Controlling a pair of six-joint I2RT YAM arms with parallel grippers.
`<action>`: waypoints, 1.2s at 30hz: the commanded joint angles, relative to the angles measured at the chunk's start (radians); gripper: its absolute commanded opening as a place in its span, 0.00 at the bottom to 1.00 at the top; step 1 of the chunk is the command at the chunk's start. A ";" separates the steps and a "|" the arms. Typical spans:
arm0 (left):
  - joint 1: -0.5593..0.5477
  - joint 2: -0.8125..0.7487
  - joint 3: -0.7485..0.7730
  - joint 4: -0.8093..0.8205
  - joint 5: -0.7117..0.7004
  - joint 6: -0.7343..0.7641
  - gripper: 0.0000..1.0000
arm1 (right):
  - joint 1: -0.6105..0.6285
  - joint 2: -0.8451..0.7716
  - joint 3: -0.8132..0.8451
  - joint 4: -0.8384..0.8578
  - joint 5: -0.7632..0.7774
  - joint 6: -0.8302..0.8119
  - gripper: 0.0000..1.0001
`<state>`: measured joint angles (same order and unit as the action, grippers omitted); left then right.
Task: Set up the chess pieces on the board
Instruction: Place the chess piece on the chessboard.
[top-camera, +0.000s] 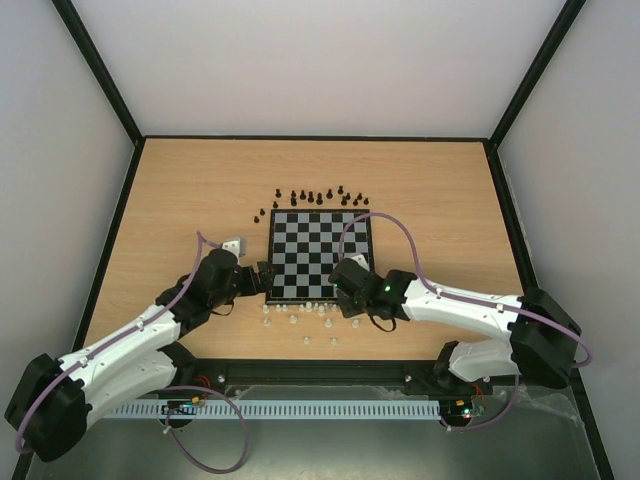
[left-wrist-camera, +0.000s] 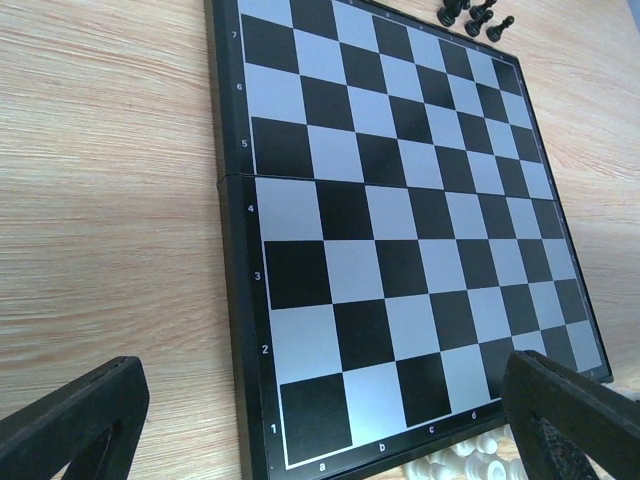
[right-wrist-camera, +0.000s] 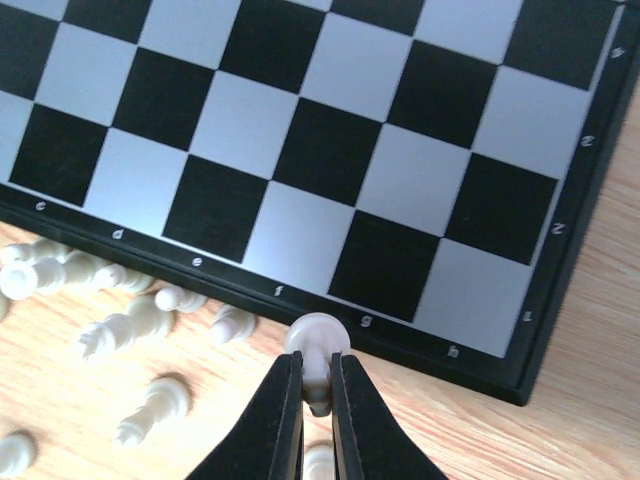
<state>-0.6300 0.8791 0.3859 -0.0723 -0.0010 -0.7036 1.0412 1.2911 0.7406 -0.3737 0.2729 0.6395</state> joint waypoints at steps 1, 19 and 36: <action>-0.010 0.014 -0.007 0.028 -0.005 -0.003 1.00 | 0.005 0.019 0.037 -0.114 0.104 0.000 0.08; -0.018 0.008 -0.026 0.034 -0.013 -0.009 1.00 | -0.015 0.168 0.095 -0.083 0.161 -0.038 0.09; -0.017 0.013 -0.029 0.040 -0.013 -0.008 1.00 | -0.065 0.185 0.074 -0.036 0.102 -0.068 0.10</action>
<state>-0.6415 0.8909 0.3725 -0.0429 -0.0029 -0.7074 0.9848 1.4570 0.8143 -0.4072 0.3904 0.5869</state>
